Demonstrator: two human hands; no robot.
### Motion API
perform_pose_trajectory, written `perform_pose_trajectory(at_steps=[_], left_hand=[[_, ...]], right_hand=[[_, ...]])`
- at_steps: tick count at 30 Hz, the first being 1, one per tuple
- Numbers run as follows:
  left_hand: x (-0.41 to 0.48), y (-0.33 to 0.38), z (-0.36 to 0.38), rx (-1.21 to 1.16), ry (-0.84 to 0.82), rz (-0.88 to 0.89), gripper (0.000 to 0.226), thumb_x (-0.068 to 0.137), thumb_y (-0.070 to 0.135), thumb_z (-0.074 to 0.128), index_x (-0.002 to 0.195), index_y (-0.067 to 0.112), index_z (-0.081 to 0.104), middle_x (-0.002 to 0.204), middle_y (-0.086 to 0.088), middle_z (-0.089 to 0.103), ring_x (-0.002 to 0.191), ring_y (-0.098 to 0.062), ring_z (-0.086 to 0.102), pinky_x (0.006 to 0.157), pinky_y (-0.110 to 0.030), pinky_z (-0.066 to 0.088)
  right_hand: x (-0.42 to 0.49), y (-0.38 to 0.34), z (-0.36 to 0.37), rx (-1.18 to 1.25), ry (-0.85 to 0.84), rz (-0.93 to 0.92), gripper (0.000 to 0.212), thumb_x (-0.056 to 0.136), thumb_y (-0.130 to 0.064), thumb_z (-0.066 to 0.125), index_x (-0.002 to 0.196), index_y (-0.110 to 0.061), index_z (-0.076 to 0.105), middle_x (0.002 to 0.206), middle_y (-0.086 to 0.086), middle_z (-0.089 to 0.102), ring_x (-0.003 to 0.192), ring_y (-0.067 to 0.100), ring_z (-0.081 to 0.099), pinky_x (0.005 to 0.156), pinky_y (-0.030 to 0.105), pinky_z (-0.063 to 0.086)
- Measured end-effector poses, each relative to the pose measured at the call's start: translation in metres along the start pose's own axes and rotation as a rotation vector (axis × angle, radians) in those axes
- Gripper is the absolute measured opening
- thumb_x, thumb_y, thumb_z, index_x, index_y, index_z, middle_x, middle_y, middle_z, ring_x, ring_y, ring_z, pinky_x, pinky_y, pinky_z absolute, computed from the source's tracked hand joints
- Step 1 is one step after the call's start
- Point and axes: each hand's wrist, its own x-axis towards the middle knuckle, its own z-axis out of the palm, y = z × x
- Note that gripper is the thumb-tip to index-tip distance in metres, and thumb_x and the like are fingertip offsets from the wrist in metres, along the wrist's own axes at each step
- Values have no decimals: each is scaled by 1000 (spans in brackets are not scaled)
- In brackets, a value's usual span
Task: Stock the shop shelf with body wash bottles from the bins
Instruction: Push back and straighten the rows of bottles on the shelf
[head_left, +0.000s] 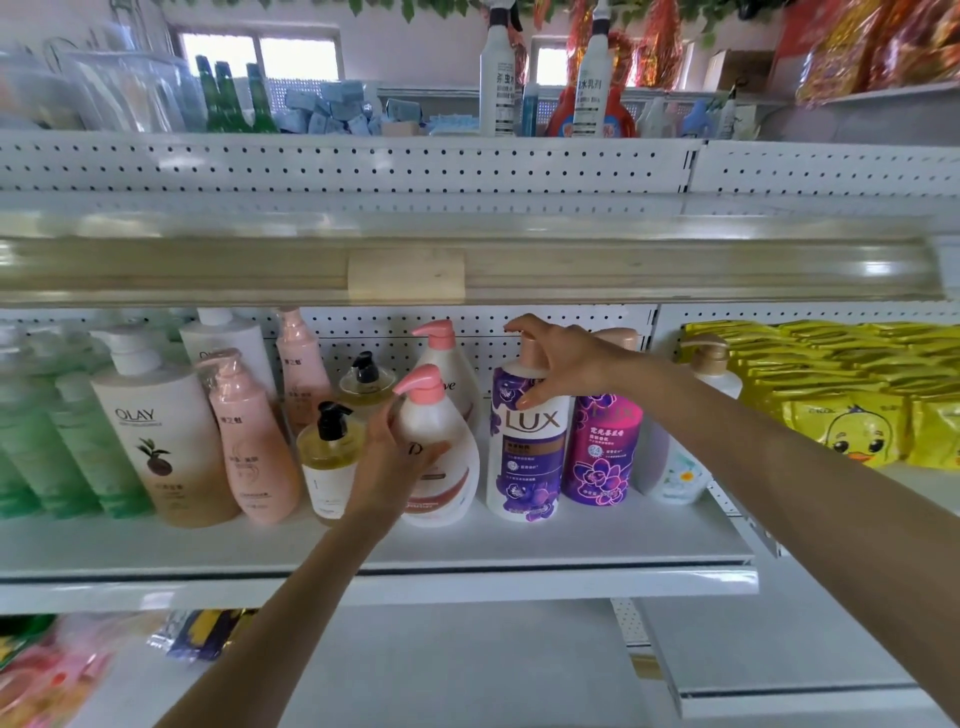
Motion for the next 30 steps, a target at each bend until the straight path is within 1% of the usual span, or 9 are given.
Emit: perform_pose_trajectory(at_steps=[3, 5, 9, 13, 16, 21, 24, 27, 30], left_hand=[[-28, -4, 4, 43, 210, 106, 60, 79, 25, 74, 130, 9, 46, 122, -3, 50, 107, -14, 47, 84, -12, 41], [-48, -2, 10, 83, 300, 149, 49, 84, 29, 68, 124, 9, 49, 117, -1, 50, 104, -16, 51, 78, -11, 39], [-60, 19, 38, 63, 143, 183, 54, 83, 26, 71, 127, 14, 43, 117, 5, 46, 107, -15, 54, 84, -22, 46], [-51, 56, 71, -107, 25, 143, 73, 79, 30, 75, 138, 18, 33, 126, 6, 42, 109, -3, 47, 90, -15, 44], [-38, 67, 91, -70, 40, 153, 86, 76, 32, 78, 143, 17, 25, 133, -3, 38, 120, -15, 45, 105, -34, 41], [-13, 79, 95, -11, 110, 92, 103, 74, 42, 78, 150, 13, 14, 145, -12, 29, 136, -27, 30, 113, -43, 29], [2, 86, 94, -24, 31, 69, 97, 72, 39, 80, 147, 15, 22, 143, -11, 33, 130, -26, 38, 107, -37, 34], [10, 88, 93, -29, -15, 60, 83, 70, 30, 83, 136, 15, 35, 130, -9, 41, 112, -22, 50, 90, -25, 37], [11, 86, 92, -20, -17, 74, 77, 71, 29, 82, 131, 15, 36, 125, -9, 43, 103, -18, 49, 88, -24, 37]], right_hand=[[-16, 7, -5, 50, 88, -59, 94, 73, -38, 80, 147, -25, 25, 143, 1, 45, 128, 18, 45, 100, 25, 37], [-31, 14, -15, 54, 190, -104, 79, 76, -38, 76, 143, -23, 38, 145, -2, 44, 132, 14, 42, 101, 18, 31], [-57, 38, -32, 78, 328, -138, 56, 80, -29, 74, 132, -20, 54, 135, -1, 56, 122, 16, 53, 92, 17, 37], [-59, 72, -27, 101, 348, -30, 75, 76, -24, 79, 141, -18, 41, 140, 8, 48, 129, 22, 46, 105, 28, 38], [-53, 91, -12, 160, 258, 92, 93, 72, -26, 81, 146, -17, 26, 145, 12, 41, 132, 29, 43, 107, 42, 39], [-40, 96, -1, 241, 266, 155, 97, 76, -26, 79, 148, -17, 16, 139, 10, 50, 125, 28, 50, 90, 26, 40], [-30, 97, 1, 289, 257, 172, 86, 72, -31, 81, 140, -17, 29, 128, 7, 55, 119, 24, 54, 91, 30, 46], [-22, 95, 10, 323, 283, 206, 77, 70, -35, 83, 129, -13, 38, 112, -1, 56, 106, 16, 56, 80, 27, 45], [-18, 97, 21, 406, 316, 236, 68, 72, -35, 81, 126, -13, 45, 110, 1, 60, 103, 17, 57, 82, 29, 48]])
